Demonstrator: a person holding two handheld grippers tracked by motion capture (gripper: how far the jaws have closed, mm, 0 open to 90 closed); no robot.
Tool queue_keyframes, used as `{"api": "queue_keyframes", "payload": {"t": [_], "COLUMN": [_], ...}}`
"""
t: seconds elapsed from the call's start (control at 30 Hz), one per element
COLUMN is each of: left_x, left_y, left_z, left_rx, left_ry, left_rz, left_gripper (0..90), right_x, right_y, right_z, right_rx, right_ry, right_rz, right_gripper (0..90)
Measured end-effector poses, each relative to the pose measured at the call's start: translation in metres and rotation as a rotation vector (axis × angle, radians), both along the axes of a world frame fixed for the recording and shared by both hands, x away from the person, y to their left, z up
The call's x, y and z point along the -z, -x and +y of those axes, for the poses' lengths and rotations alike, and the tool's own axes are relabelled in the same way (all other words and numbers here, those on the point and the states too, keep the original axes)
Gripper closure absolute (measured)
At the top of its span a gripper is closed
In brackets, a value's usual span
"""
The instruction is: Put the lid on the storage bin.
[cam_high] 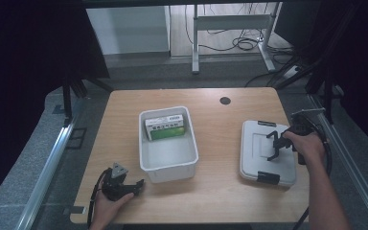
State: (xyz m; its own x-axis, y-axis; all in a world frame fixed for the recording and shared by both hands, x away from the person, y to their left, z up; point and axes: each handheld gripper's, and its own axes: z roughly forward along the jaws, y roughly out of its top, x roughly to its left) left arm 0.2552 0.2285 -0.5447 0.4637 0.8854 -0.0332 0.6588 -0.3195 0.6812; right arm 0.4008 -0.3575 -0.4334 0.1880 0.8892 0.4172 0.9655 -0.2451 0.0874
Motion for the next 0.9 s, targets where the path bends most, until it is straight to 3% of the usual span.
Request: {"api": "queue_keyframes", "payload": {"t": [0.23, 0.9], "left_x": [0.000, 0.000], "left_y": [0.000, 0.000], "left_z": [0.000, 0.000], "left_rx": [0.000, -0.001], "left_ry": [0.000, 0.000], "left_rz": [0.000, 0.000], "left_gripper": [12.1, 12.1], "right_x": [-0.016, -0.043], "right_y": [0.007, 0.016], "right_z": [0.005, 0.015], "right_rx": [-0.031, -0.071], "right_ry": [-0.011, -0.029], "right_rz": [-0.043, -0.089], "right_gripper": [85.4, 85.4]}}
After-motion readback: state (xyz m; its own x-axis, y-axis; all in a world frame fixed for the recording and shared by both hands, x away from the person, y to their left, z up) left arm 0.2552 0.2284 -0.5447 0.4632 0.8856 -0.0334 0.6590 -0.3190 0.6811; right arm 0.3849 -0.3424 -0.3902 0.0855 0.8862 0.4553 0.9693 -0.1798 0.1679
